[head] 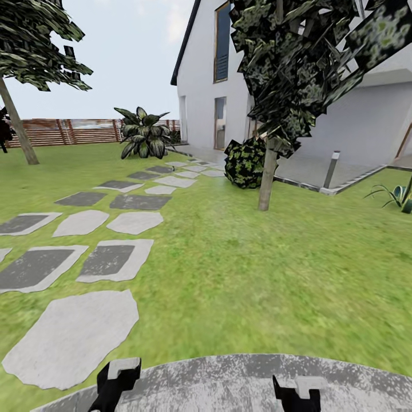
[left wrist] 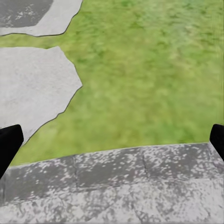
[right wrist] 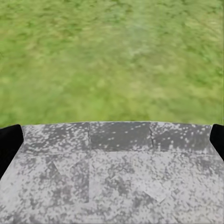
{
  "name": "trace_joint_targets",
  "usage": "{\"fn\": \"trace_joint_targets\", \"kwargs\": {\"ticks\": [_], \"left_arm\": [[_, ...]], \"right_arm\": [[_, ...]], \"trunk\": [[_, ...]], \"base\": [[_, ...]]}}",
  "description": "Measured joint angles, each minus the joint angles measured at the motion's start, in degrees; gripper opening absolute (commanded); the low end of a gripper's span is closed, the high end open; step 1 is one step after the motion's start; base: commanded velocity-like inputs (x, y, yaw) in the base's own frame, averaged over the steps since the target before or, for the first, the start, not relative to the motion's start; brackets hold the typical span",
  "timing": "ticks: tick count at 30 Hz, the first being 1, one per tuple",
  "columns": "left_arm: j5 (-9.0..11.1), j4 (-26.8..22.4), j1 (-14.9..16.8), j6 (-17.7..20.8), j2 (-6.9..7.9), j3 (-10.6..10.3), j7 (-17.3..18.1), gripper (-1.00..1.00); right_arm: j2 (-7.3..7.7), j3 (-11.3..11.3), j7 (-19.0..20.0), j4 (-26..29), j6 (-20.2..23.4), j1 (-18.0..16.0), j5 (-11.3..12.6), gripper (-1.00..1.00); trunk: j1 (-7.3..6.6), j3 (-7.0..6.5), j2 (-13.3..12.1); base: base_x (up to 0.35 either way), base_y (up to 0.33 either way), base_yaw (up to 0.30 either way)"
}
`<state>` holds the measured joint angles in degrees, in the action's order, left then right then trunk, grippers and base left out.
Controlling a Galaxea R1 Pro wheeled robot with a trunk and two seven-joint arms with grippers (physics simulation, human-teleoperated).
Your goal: In the garden, pick up the pesticide atomizer on the floor and spray pesticide onto both trees until each tree trunk is fully covered.
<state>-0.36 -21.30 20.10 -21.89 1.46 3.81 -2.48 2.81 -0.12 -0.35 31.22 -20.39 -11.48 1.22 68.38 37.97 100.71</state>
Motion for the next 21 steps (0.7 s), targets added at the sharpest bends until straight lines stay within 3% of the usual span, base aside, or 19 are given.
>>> {"fn": "trace_joint_targets", "kwargs": {"ticks": [7, 21], "left_arm": [[-0.2, 2.7, 0.1, -0.1, -0.11, -0.3, 0.0, 1.0], [-0.2, 3.3, -0.1, -0.2, -0.14, -0.6, 0.0, 1.0]], "right_arm": [[0.13, -0.1, 0.0, -0.7, 0.1, -0.3, 0.1, 1.0], [0.26, -0.1, 0.0, -3.6, 0.1, -0.3, 0.0, 1.0]], "trunk": [[1.54, 1.3, 2.8], [4.61, 4.87, 8.4]], "base": [[0.0, 0.0, 0.017], [0.0, 0.0, 0.08]]}}
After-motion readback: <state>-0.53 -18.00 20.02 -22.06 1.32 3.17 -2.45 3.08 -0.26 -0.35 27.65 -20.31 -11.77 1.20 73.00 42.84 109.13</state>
